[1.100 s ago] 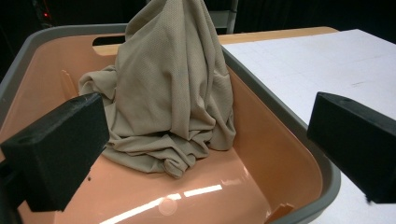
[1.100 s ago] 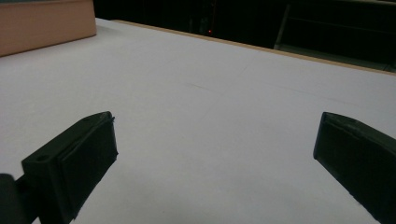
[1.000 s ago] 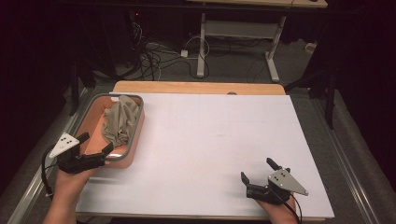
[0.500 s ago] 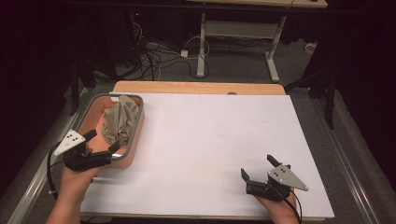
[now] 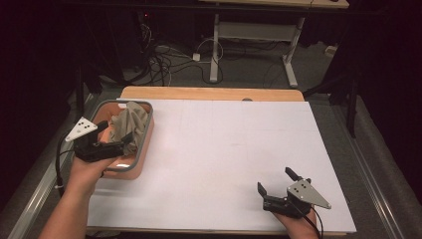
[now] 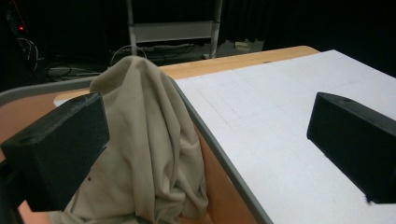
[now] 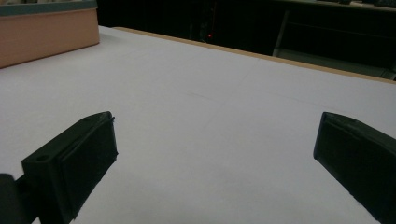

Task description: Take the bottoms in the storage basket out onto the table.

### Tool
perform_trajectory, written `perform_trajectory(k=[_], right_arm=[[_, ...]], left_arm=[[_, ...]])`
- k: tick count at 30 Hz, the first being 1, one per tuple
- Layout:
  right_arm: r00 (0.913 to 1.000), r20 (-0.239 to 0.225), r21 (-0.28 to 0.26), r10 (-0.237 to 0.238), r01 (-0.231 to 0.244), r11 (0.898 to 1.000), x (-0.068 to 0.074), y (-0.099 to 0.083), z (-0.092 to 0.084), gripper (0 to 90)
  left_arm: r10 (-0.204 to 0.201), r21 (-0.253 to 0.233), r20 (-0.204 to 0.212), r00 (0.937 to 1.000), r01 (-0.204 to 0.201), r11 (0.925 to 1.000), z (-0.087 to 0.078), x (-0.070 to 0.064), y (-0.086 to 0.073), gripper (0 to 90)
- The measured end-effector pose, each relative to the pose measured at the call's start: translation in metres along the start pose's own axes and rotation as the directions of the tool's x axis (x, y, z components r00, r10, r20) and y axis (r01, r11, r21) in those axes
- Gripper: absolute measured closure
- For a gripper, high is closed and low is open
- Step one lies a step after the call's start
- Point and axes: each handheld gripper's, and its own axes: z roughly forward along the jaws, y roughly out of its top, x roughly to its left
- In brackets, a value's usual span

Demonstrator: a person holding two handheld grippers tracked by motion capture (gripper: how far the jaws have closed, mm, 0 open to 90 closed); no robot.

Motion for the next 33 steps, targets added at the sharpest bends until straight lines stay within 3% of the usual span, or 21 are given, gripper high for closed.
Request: perform_trajectory(k=[3,7,17,23,29,33], right_arm=[[1.0000,0.003,-0.002,0.001,-0.001,1.000,0.000,-0.001,-0.001,0.3],[1.0000,0.003,0.000,0.002,-0.002,1.000,0.001,-0.001,-0.002,0.3],[1.0000,0.008,0.001,0.002,-0.002,1.000,0.000,-0.003,-0.004,0.3],[1.0000,0.007,-0.001,0.003,-0.003,1.000,0.000,-0.003,-0.004,0.3],[1.0000,0.007,0.000,0.003,-0.003,1.000,0.000,-0.003,-0.005,0.3],[1.0000,0.004,0.002,0.002,-0.002,1.000,0.001,-0.004,-0.004,0.3]], left_arm=[[0.013,0.028,-0.011,0.9999,-0.012,0.9995,0.009,0.003,0.006,0.0],[-0.021,0.060,-0.010,0.9997,0.022,0.9980,0.023,0.012,0.012,0.0],[-0.051,0.153,-0.040,0.9979,0.056,0.9866,0.053,0.034,0.019,0.0],[-0.055,0.215,-0.063,0.9965,0.067,0.9742,0.070,0.045,0.018,0.0],[-0.079,0.242,-0.087,0.9931,0.098,0.9653,0.083,0.054,0.018,0.0],[-0.091,0.287,-0.100,0.9908,0.116,0.9508,0.092,0.061,0.018,0.0]])
